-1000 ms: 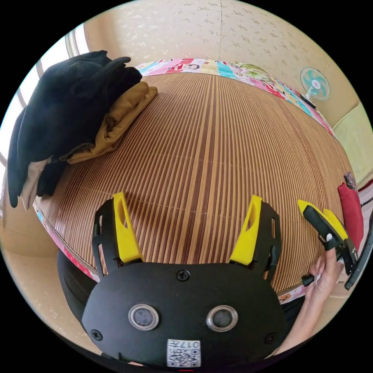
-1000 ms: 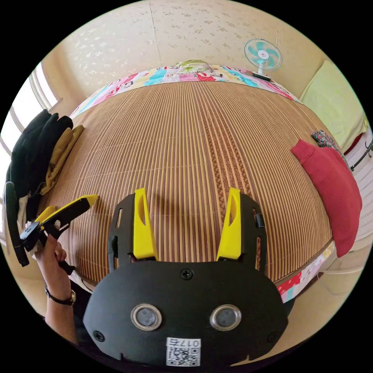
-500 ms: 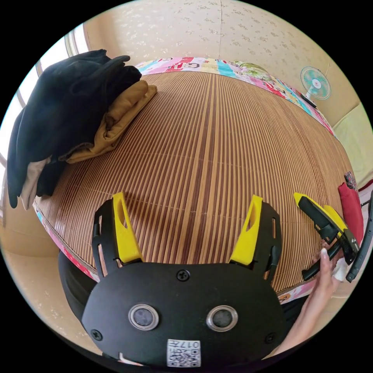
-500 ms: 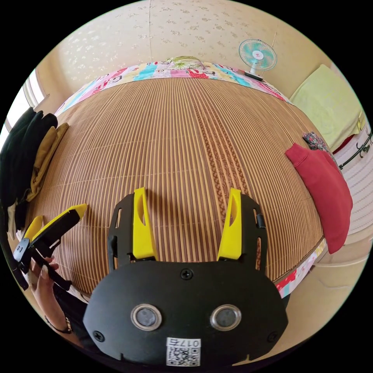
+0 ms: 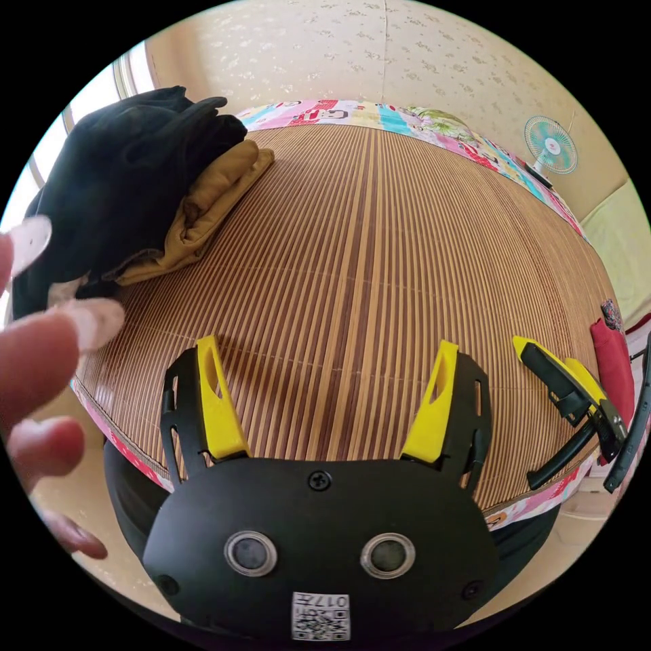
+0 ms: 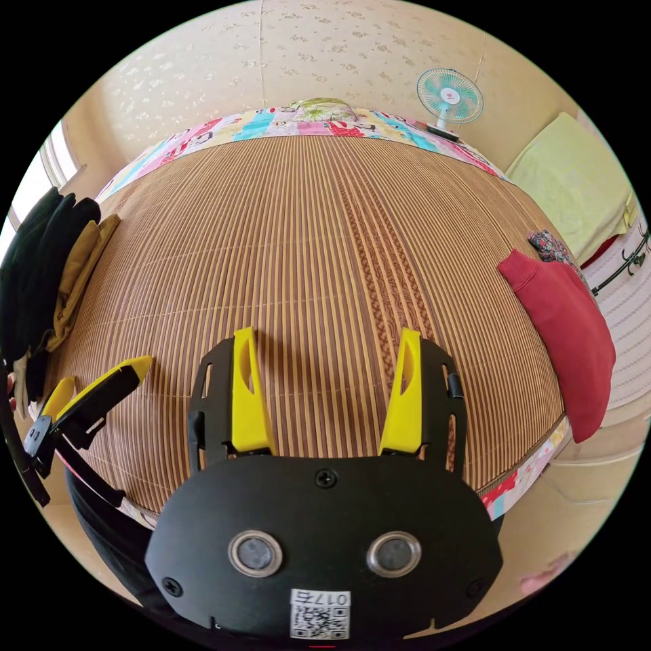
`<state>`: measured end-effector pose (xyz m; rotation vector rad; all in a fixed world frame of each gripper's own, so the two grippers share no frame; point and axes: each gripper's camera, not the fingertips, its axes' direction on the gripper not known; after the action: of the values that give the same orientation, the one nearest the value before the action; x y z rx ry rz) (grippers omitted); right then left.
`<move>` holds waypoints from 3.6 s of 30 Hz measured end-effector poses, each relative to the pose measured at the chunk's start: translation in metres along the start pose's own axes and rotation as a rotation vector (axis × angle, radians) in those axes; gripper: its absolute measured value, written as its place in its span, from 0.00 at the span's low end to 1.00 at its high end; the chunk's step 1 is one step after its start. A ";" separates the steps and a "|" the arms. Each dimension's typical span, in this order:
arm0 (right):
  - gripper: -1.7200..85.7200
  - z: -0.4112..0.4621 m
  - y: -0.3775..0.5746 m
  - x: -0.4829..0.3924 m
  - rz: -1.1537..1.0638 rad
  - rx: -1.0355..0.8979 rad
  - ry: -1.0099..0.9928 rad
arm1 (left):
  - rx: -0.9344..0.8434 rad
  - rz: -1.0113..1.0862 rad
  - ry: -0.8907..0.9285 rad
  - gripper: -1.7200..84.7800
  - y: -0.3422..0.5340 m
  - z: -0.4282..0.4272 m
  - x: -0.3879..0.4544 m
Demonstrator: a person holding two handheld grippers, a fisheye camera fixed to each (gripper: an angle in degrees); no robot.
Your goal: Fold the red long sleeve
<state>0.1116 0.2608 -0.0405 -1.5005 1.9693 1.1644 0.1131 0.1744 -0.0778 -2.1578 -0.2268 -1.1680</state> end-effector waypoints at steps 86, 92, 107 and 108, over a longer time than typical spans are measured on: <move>0.33 0.022 -0.011 0.039 -0.001 0.000 0.011 | 0.008 0.005 -0.002 0.49 -0.021 -0.075 -0.023; 0.33 0.027 -0.012 0.038 0.002 0.005 0.005 | 0.009 0.004 0.000 0.49 -0.020 -0.075 -0.019; 0.33 0.043 -0.013 0.031 0.003 -0.001 0.003 | 0.008 0.003 -0.001 0.49 -0.017 -0.077 -0.005; 0.33 0.044 -0.013 0.030 0.003 -0.001 0.003 | 0.008 0.003 -0.001 0.49 -0.017 -0.077 -0.005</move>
<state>0.1058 0.2773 -0.0927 -1.5014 1.9743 1.1651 0.0505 0.1393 -0.0443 -2.1513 -0.2285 -1.1631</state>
